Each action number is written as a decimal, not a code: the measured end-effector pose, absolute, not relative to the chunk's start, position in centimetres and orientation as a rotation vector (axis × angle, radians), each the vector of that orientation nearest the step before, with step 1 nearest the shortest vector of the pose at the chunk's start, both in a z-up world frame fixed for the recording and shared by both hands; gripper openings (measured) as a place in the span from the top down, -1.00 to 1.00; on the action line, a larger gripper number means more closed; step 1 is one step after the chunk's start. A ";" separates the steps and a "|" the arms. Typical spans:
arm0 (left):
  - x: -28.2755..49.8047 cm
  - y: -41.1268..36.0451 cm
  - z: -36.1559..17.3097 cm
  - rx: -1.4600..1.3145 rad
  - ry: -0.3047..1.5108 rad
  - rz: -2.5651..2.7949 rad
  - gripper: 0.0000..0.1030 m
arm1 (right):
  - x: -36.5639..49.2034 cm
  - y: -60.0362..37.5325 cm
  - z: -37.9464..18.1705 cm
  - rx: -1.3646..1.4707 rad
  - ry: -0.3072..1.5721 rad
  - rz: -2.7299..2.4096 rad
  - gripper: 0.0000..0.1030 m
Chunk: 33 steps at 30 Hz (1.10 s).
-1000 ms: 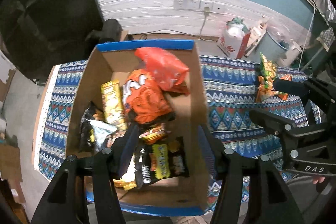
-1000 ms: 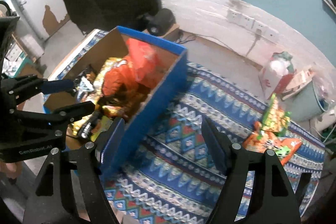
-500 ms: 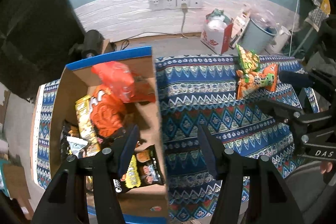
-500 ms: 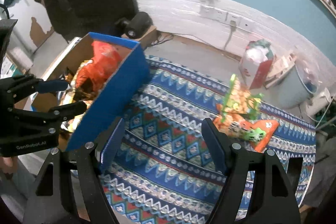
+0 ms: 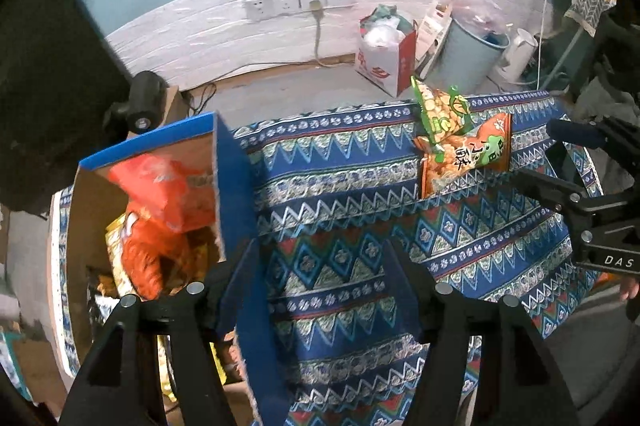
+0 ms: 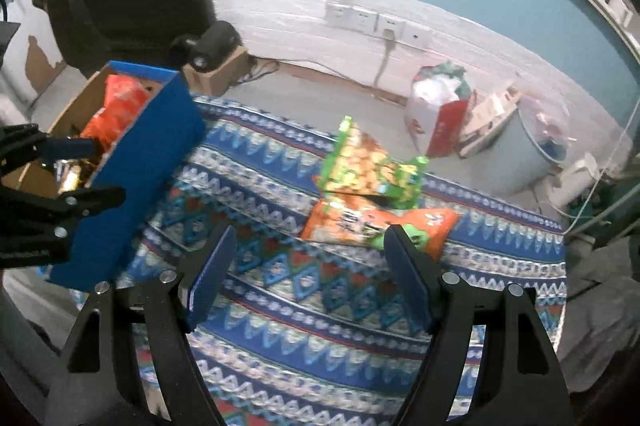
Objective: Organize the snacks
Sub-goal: 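Move both tools back toward the green and orange bags on the cloth, then grasp the orange bag with the right tool while the left tool reaches the green peanut bag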
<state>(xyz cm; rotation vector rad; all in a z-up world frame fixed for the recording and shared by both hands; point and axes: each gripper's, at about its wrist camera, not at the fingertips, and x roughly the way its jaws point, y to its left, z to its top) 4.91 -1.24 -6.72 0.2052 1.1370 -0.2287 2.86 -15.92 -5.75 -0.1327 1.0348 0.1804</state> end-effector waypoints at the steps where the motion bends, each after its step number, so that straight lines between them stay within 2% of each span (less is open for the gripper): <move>1: 5.4 -1.7 -6.8 0.210 1.144 -0.237 -0.27 | 3.0 -16.4 -5.9 -0.141 1.043 0.184 -0.49; 3: 6.3 -2.9 -6.8 0.223 1.151 -0.256 -0.28 | 3.8 -17.5 -6.4 -0.182 1.069 0.196 -0.49; 7: 8.1 -4.9 -6.9 0.283 1.133 -0.278 -0.41 | 5.6 -19.0 -7.3 -0.315 1.105 0.219 -0.49; 14: 11.1 -7.3 -9.1 0.368 1.134 -0.304 -0.41 | 8.8 -20.4 -9.2 -0.508 1.113 0.275 -0.49; 33: 15.8 -7.6 -14.5 0.258 1.262 -0.313 -0.41 | 14.1 -20.6 -16.2 -0.640 1.127 0.421 -0.49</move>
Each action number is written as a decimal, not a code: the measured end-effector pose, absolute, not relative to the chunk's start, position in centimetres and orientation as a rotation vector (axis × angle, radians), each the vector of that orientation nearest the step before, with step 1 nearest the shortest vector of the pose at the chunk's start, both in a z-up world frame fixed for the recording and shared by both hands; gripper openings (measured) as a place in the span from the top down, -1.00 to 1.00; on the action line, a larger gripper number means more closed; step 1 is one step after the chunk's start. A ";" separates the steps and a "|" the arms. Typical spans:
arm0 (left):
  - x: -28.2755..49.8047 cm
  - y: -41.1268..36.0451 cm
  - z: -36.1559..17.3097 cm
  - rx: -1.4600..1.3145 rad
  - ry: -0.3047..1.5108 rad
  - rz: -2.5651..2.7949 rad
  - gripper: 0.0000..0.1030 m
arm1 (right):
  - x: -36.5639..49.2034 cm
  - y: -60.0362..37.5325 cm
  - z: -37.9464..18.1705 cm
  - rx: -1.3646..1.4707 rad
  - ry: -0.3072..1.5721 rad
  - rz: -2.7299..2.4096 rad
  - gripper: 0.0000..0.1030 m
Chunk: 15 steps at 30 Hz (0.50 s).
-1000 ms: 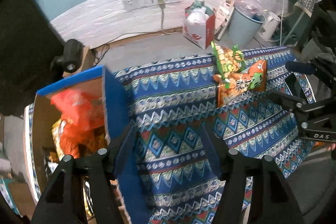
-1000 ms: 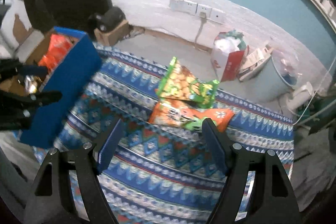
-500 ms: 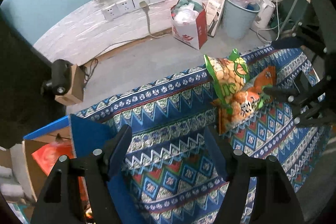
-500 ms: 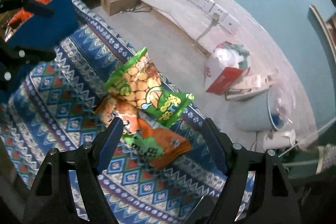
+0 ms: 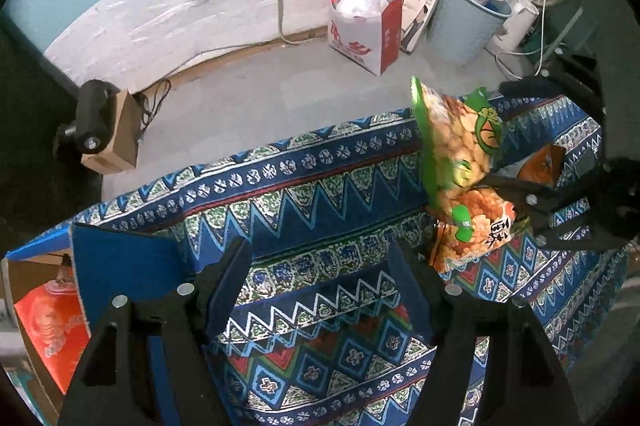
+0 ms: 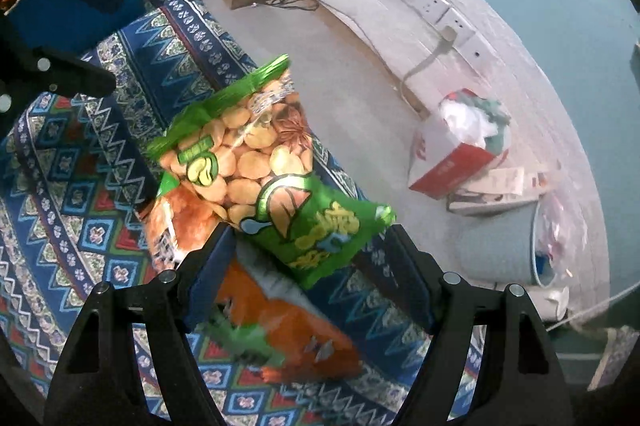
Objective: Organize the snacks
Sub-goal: 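Grasp the orange bag with the right tool while the left tool reaches the green peanut bag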
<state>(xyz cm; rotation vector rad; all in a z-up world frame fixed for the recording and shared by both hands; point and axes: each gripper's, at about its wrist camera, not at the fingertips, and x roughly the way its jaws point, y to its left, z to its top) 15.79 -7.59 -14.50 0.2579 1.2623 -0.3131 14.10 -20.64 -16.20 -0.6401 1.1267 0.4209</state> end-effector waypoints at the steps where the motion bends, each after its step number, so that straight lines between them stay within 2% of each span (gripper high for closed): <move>1: 15.8 -7.6 -14.6 0.256 1.268 -0.316 -0.41 | 14.3 -20.5 -16.4 -0.652 1.124 0.423 -0.49; 5: 15.9 -7.7 -15.0 0.260 1.281 -0.312 -0.41 | 15.0 -19.8 -18.0 -0.686 1.139 0.437 -0.49; 8: 15.9 -7.6 -15.4 0.256 1.301 -0.308 -0.41 | 15.3 -19.7 -18.6 -0.673 1.154 0.443 -0.38; 10: 15.8 -7.5 -15.6 0.247 1.312 -0.309 -0.41 | 15.3 -19.8 -18.7 -0.647 1.167 0.455 -0.15; 11: 15.7 -7.4 -15.6 0.245 1.316 -0.307 -0.41 | 15.2 -19.8 -18.7 -0.639 1.170 0.461 -0.13; 15: 15.1 -7.4 -15.7 0.245 1.323 -0.304 -0.41 | 14.5 -19.6 -18.9 -0.620 1.228 0.448 0.24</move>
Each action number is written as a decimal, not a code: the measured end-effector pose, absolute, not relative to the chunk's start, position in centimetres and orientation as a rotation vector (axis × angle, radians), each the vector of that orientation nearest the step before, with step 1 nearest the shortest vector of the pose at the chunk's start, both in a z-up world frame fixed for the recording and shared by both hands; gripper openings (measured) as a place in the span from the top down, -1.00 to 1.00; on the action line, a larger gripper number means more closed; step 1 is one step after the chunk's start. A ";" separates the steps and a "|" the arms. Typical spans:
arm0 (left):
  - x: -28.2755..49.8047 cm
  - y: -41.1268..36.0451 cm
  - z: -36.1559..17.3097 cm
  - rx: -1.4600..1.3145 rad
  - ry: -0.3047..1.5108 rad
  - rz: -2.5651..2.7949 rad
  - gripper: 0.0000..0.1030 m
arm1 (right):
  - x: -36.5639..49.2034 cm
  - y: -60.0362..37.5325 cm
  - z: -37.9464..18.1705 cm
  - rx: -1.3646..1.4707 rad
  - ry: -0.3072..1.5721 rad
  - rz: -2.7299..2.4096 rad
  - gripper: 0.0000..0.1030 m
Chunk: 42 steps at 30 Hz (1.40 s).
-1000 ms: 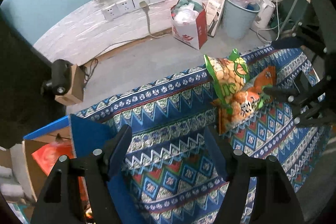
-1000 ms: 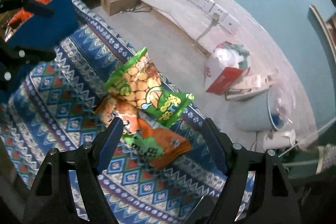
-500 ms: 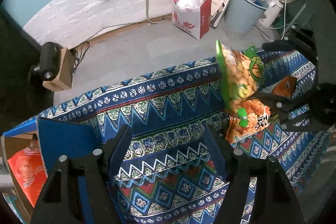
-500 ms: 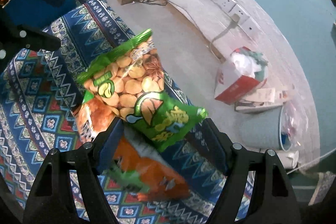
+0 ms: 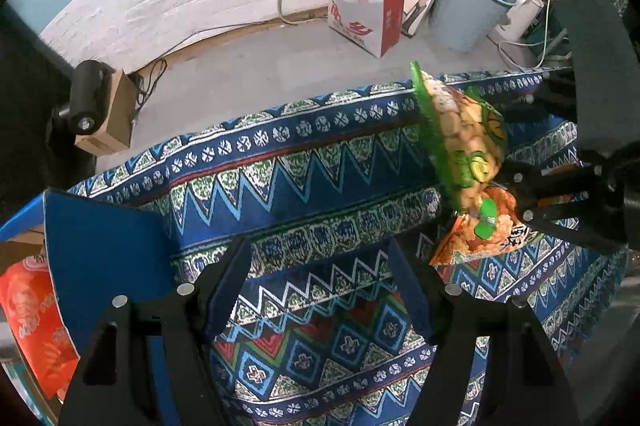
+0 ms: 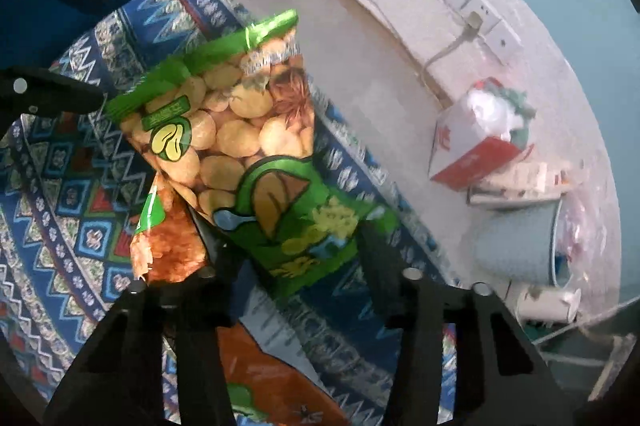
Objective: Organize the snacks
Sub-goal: 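Grasp the orange bag with the right tool while the left tool reaches the green peanut bag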
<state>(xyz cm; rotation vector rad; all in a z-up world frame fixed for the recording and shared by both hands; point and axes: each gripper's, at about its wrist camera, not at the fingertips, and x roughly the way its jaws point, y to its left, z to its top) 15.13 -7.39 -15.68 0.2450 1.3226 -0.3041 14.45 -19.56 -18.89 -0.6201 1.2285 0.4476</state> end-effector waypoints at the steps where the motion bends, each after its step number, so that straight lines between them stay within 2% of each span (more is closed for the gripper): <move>1: 14.9 -7.5 -15.7 0.247 1.326 -0.307 -0.41 | 14.3 -19.6 -19.0 -0.611 1.243 0.444 0.40; 4: 14.2 -7.8 -15.8 0.254 1.335 -0.315 -0.41 | 13.2 -19.9 -19.6 -0.600 1.320 0.405 0.61; 9: 12.7 -8.6 -16.0 0.259 1.358 -0.339 -0.41 | 10.9 -21.1 -20.3 -0.522 1.423 0.336 0.68; 19: 9.4 -9.7 -15.0 0.283 1.359 -0.376 -0.41 | 5.8 -24.1 -19.7 -0.219 1.560 0.246 0.68; 26: 7.0 -9.9 -14.5 0.290 1.365 -0.400 -0.41 | 1.6 -24.9 -19.1 -0.159 1.565 0.226 0.68; 27: 6.6 -10.0 -14.3 0.303 1.356 -0.404 -0.41 | 1.1 -25.0 -18.8 -0.164 1.555 0.211 0.54; 28: 6.4 -10.1 -14.2 0.311 1.350 -0.407 -0.41 | 0.6 -25.3 -18.4 -0.163 1.538 0.190 0.27; 30: 6.1 -10.0 -14.1 0.323 1.339 -0.413 -0.41 | -0.1 -25.7 -17.3 -0.153 1.503 0.162 -0.04; 33: 5.8 -9.7 -13.8 0.334 1.326 -0.410 -0.41 | -0.7 -25.8 -15.3 -0.132 1.435 0.158 -0.26; 37: 5.8 -9.0 -13.5 0.329 1.313 -0.405 -0.41 | -0.9 -24.9 -13.5 -0.100 1.370 0.227 -0.32; 42: 5.8 -8.4 -13.8 0.324 1.309 -0.403 -0.43 | -1.4 -20.7 -14.7 -0.212 1.388 0.340 -0.33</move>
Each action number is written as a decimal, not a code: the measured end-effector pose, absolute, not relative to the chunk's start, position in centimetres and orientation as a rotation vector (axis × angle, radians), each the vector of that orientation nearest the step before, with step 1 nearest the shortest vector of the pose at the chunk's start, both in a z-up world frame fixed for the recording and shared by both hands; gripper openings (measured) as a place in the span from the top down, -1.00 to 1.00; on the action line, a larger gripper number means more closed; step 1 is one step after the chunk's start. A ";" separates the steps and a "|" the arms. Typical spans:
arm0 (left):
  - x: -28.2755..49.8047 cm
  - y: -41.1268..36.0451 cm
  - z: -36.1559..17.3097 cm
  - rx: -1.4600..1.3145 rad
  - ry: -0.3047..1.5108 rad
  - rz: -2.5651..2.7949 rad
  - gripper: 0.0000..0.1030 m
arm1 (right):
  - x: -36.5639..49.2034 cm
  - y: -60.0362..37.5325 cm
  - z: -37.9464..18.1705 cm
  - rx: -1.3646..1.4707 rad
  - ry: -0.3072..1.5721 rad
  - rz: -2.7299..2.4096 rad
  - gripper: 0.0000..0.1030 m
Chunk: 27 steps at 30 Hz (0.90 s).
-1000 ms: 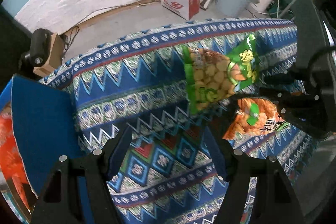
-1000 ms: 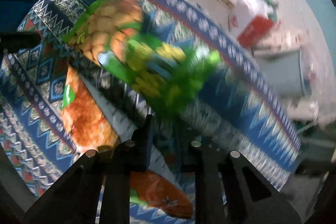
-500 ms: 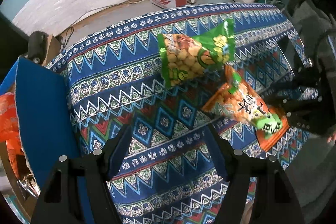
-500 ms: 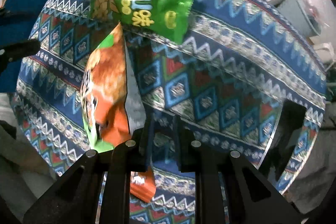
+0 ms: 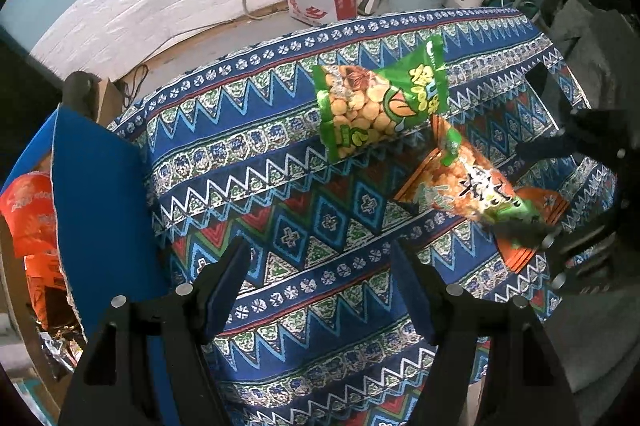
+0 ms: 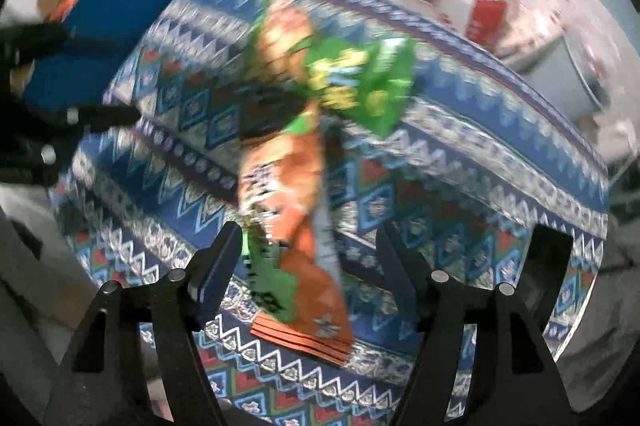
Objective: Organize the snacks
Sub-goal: 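Grasp the orange bag with the right tool while the left tool reaches the green peanut bag, then grasp the green peanut bag with the left tool while the right tool holds the orange bag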
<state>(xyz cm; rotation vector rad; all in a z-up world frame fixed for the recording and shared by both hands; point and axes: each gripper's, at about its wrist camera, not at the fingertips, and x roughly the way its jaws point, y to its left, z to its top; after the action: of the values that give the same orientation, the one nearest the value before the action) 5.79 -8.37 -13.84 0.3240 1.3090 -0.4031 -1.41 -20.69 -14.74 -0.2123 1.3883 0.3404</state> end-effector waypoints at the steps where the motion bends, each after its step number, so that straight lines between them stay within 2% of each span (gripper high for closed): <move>1: 5.8 -8.3 -14.0 0.325 1.312 -0.403 -0.43 | -1.0 -20.5 -15.2 -0.226 1.393 0.350 -0.33; 9: 6.2 -8.2 -14.4 0.332 1.302 -0.420 -0.43 | -0.7 -18.1 -18.4 -0.307 1.419 0.338 -0.32; 11: 6.4 -8.4 -14.3 0.334 1.299 -0.424 -0.44 | -0.6 -18.0 -19.3 -0.301 1.426 0.338 -0.24; 13: 6.8 -8.8 -14.3 0.340 1.293 -0.426 -0.48 | -0.6 -18.2 -19.6 -0.296 1.435 0.342 0.08; 18: 7.9 -10.4 -14.0 0.358 1.269 -0.442 -0.50 | -0.5 -20.9 -18.9 -0.248 1.418 0.306 0.27; 27: 9.3 -13.4 -14.1 0.388 1.255 -0.462 -0.54 | 2.6 -26.8 -18.3 -0.057 1.357 0.158 0.34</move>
<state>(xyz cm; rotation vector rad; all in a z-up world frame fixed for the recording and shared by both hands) 9.34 -13.39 -14.13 0.3876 1.2546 -0.4621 2.60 -26.85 -18.32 -0.0571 1.3569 0.1583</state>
